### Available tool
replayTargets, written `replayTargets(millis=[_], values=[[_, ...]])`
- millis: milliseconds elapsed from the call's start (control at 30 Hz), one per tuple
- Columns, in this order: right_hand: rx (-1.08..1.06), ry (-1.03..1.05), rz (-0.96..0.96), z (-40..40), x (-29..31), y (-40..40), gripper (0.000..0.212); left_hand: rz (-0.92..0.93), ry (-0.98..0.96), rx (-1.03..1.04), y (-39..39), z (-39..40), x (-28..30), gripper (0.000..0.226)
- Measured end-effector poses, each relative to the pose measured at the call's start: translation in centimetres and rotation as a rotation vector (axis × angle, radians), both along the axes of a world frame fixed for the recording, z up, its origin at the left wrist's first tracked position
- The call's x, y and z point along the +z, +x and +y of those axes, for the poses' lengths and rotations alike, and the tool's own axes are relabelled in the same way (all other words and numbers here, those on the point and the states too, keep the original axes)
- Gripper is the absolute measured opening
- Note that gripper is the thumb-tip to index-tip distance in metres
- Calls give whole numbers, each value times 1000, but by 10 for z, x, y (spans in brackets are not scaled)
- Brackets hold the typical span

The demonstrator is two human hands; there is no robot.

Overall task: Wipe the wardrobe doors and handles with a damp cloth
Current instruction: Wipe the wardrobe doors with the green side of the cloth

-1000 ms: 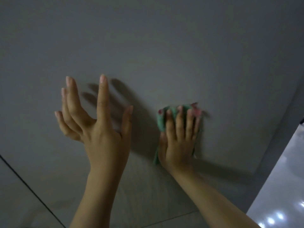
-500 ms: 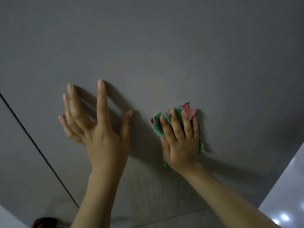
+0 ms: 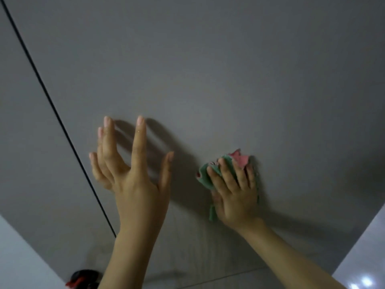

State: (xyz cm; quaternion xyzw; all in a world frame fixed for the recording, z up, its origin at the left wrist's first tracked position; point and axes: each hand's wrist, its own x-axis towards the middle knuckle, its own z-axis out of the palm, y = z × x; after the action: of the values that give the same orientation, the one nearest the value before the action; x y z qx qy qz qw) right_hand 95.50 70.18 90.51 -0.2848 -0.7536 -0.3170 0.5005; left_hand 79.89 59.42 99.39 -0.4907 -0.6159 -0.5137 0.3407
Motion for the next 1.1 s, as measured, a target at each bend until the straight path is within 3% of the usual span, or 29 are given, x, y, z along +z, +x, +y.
replayTargets(millis=[67,233,333,500,700,933,1000,1100], values=[[-19,-3,-2,0,6,8,49,-22,5,16,-13,-8,-3,61],[-49,-125,305,-16,41,-39,50,-71,-69,44,-37,-23,-17,66],[9,-42,119,-28,28,-70,54,-64,-70,45,-50,-26,-22,66],[11,67,-158,-21,17,-44,45,-25,-71,22,-59,-31,-23,63],[1,-22,191,-34,48,-80,52,-94,-90,17,-65,-39,-32,66],[30,123,-269,-28,19,-64,48,-63,-72,-4,-74,-37,-35,60],[30,129,-229,-22,25,-51,48,-50,-81,2,-74,-40,-34,58],[34,37,12,-26,44,-63,45,-82,-111,-6,-72,-45,-34,58]])
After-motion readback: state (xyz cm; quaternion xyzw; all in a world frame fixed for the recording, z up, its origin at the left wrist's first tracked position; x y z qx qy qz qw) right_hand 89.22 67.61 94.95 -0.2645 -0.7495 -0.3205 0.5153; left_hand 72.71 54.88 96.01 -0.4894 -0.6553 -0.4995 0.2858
